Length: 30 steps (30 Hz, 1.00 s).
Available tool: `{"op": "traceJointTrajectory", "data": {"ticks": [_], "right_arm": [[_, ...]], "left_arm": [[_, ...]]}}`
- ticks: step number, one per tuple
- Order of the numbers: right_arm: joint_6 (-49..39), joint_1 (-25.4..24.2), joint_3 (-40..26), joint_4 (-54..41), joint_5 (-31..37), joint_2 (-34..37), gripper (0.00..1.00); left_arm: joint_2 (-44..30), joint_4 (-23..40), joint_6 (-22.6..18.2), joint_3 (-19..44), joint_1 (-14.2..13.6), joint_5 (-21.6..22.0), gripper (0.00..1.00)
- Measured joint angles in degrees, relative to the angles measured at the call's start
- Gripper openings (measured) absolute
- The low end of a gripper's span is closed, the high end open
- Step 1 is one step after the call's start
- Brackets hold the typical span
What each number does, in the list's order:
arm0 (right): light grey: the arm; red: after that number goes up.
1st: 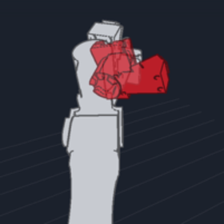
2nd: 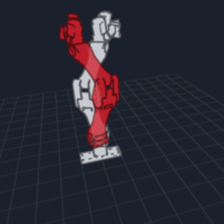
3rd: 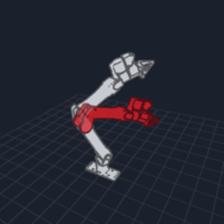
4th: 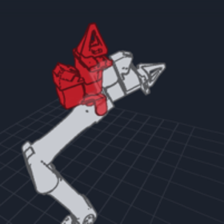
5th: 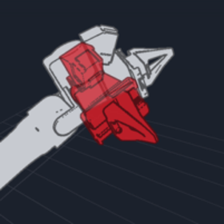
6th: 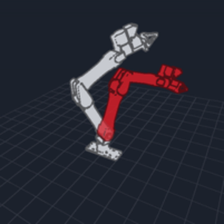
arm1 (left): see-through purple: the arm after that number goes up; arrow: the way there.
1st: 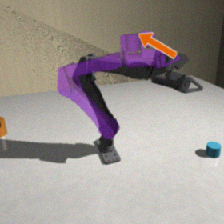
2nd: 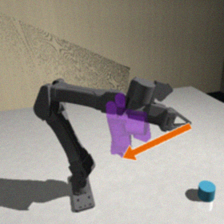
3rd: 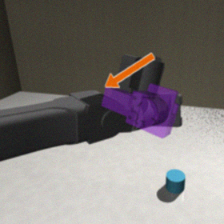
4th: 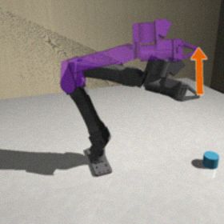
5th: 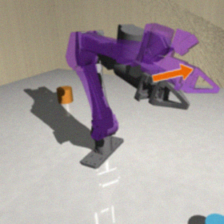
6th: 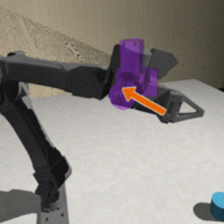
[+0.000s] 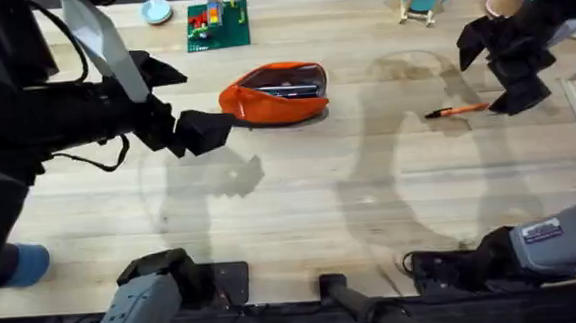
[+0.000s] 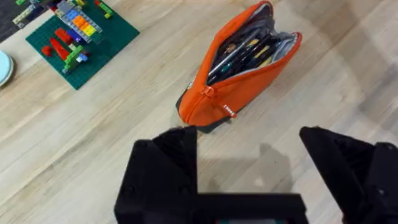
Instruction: Unzip the bag, pick up the pens from the table one at a time and place them inside, then zip the bag closed.
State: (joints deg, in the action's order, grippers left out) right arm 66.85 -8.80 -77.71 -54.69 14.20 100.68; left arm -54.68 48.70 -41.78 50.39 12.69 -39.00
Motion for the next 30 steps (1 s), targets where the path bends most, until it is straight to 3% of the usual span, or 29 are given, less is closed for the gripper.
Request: {"op": "traceJointTrajectory", "data": {"ticks": [6,14,20,24,30], "right_arm": [[1.37,0.0,3.92,3.9,-0.02,0.21,0.995],[1.98,0.0,4.15,5.23,-0.02,6.22,0.996],[2.19,0.07,3.44,5.2,0.0,7.01,0.963],[2.22,0.31,2.86,5.28,-0.06,7.56,0.837],[2.4,0.79,2.27,6.29,-0.46,8.09,0.443]], "left_arm": [[0.0,0.0,0.0,0.0,0.0,0.01,0.993],[0.0,0.01,0.0,0.0,0.0,0.0,0.993],[-0.02,0.07,0.02,0.0,0.0,0.02,0.993],[0.0,0.07,0.0,0.0,0.0,0.0,0.993],[0.0,0.03,0.0,0.0,0.0,0.0,0.992]]}}
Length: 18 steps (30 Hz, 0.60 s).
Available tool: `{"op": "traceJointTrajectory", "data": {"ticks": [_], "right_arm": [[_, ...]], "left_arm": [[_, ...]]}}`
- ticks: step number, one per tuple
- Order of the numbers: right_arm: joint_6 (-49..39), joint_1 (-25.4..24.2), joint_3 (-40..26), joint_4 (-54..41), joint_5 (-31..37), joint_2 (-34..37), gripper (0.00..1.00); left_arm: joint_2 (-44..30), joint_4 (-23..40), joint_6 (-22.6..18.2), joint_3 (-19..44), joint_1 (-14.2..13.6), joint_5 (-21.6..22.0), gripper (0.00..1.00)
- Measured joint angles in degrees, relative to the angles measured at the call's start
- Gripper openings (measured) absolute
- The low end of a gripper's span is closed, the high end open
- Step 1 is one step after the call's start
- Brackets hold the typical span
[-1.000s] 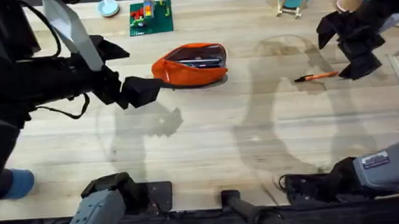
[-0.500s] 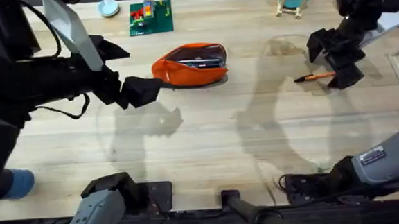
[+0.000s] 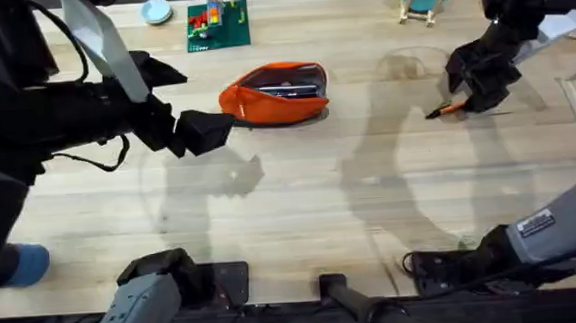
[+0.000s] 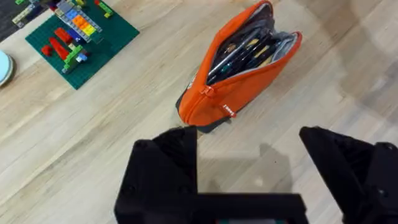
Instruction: Unzip the bag, pick up the pens from the table one at a time and place them inside, then zip the bag closed.
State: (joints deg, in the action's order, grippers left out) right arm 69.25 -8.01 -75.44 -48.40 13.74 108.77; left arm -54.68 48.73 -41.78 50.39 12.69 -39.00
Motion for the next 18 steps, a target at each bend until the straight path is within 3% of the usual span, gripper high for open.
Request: {"op": "traceJointTrajectory", "data": {"ticks": [5,8,12,18], "right_arm": [[-0.02,-0.02,0.0,-1.27,0.36,0.0,0.197],[-0.03,-0.02,0.0,-1.63,0.45,0.0,0.163],[-0.21,-0.02,-0.08,-2.27,0.74,0.0,0.048],[-0.82,-0.1,-0.19,-2.45,-0.08,0.0,0.041]], "left_arm": [[-0.01,0.0,0.0,0.0,0.0,0.0,0.993],[0.0,0.0,0.0,0.0,-0.01,0.0,0.993],[0.0,0.0,0.0,0.0,0.0,0.0,0.993],[-0.01,0.0,0.0,0.0,0.0,0.01,0.993]]}}
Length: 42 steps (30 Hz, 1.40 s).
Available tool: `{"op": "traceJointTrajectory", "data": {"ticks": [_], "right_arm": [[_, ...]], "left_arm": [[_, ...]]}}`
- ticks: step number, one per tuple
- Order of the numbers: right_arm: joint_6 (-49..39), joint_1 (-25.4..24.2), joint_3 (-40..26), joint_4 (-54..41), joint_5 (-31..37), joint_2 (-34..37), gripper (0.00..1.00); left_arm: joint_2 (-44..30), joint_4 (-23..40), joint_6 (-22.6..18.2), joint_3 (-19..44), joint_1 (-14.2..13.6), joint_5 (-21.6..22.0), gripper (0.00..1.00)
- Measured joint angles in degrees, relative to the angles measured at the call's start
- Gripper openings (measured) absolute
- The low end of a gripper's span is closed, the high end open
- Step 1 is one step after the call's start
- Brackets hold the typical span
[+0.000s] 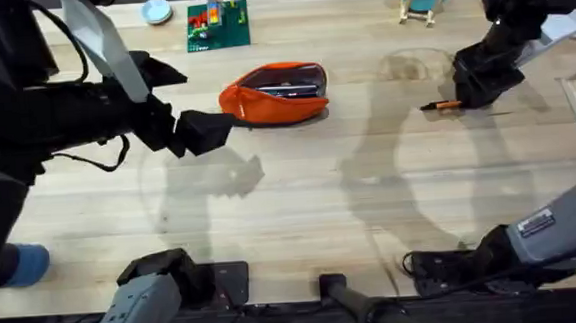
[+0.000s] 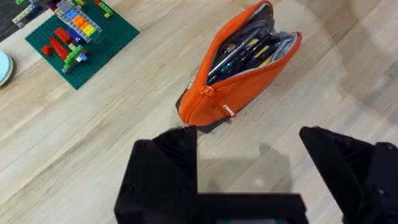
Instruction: Unzip the bag, pick up the pens from the table one at a time and place them inside, then zip the bag closed.
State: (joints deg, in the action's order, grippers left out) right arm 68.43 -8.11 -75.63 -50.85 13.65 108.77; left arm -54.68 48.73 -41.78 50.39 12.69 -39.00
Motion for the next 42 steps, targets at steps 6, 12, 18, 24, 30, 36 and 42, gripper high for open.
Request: {"op": "traceJointTrajectory", "data": {"ticks": [6,12,18,24,30,36,42], "right_arm": [[-6.13,-0.72,-0.01,0.94,-1.93,-0.02,0.032],[-11.45,-1.04,-0.01,1.34,-2.78,-0.17,0.03],[-16.48,-0.81,-0.15,1.49,-3.21,-0.28,0.033],[-22.12,2.14,-1.24,1.99,-6.37,-0.28,0.033],[-26.79,5.71,-4.38,2.14,-8.5,-0.45,0.033],[-32.69,8.5,-8.34,1.19,-8.81,-2.84,0.033],[-41.16,12.57,-13.75,-0.71,-8.98,-4.7,0.032]], "left_arm": [[0.01,0.0,0.0,0.0,0.0,-0.01,0.993],[0.0,0.0,0.0,0.0,0.0,-0.01,0.993],[-0.01,0.0,0.0,0.0,0.0,-0.01,0.992],[0.01,0.0,0.0,0.0,0.0,-0.01,0.993],[0.01,0.0,0.02,0.0,0.0,-0.01,0.993],[-0.01,0.0,0.0,0.0,0.0,-0.01,0.993],[0.0,0.0,0.0,0.0,-0.01,-0.01,0.993]]}}
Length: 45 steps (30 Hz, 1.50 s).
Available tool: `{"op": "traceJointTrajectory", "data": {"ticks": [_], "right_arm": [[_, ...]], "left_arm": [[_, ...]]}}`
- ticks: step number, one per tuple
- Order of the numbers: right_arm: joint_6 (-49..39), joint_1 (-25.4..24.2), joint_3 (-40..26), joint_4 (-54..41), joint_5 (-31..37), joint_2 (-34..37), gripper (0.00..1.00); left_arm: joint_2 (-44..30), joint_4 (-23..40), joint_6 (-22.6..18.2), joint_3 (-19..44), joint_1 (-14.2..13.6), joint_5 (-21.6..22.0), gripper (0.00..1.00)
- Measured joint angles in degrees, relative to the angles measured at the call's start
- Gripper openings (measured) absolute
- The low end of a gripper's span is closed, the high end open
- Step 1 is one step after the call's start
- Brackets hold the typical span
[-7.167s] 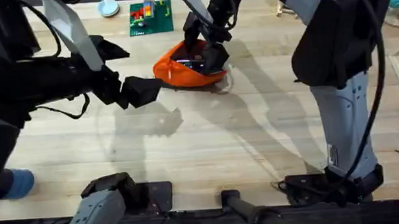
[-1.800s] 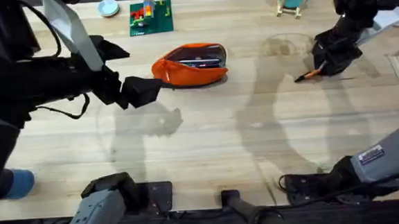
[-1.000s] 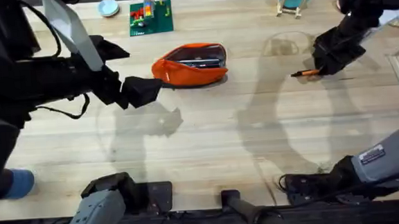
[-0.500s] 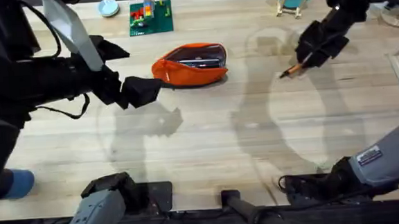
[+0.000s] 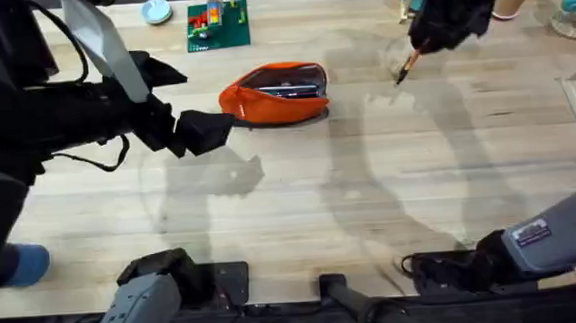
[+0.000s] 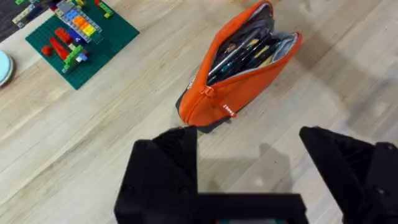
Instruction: Unzip the bag, pick up the pens from the table one at a time and place them inside, then zip the bag closed.
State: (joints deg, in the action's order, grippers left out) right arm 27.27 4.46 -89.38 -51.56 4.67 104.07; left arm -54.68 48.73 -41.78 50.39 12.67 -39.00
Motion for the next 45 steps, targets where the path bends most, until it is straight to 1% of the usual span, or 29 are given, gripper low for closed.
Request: {"op": "traceJointTrajectory", "data": {"ticks": [3,5,10,19,23,31,35,39,45], "right_arm": [[-4.24,2.06,-1.99,-0.01,-0.24,-0.02,0.033],[-7.24,3.33,-2.72,0.06,-1.54,-0.02,0.033],[-14.93,5.77,-2.93,1.88,-6.99,-0.02,0.033],[-27.6,6.35,-2.95,8.51,-17.69,-0.02,0.033],[-35.87,6.35,-2.95,10.13,-24.52,-0.02,0.033],[-57.16,6.35,-2.95,10.24,-42.08,-0.02,0.033],[-66.87,6.48,-2.95,10.29,-48.09,-0.02,0.032],[-75.52,7.36,-2.95,10.42,-50.63,-0.02,0.032],[-85.4,11.85,-2.95,10.31,-51.48,-0.04,0.032]], "left_arm": [[0.0,0.0,0.01,0.0,0.01,0.0,0.993],[0.01,0.0,0.0,0.0,-0.01,0.0,0.993],[0.0,0.0,0.0,0.0,0.01,0.0,0.994],[0.01,0.0,0.0,0.0,0.01,0.0,0.993],[-0.01,0.0,0.0,0.0,0.01,0.0,0.993],[-0.01,0.0,0.02,0.0,-0.01,0.0,0.992],[-0.01,0.0,0.0,0.0,0.01,0.02,0.993],[0.0,0.0,0.0,0.0,0.0,0.0,0.993],[-0.01,0.0,0.0,0.0,0.01,0.0,0.993]]}}
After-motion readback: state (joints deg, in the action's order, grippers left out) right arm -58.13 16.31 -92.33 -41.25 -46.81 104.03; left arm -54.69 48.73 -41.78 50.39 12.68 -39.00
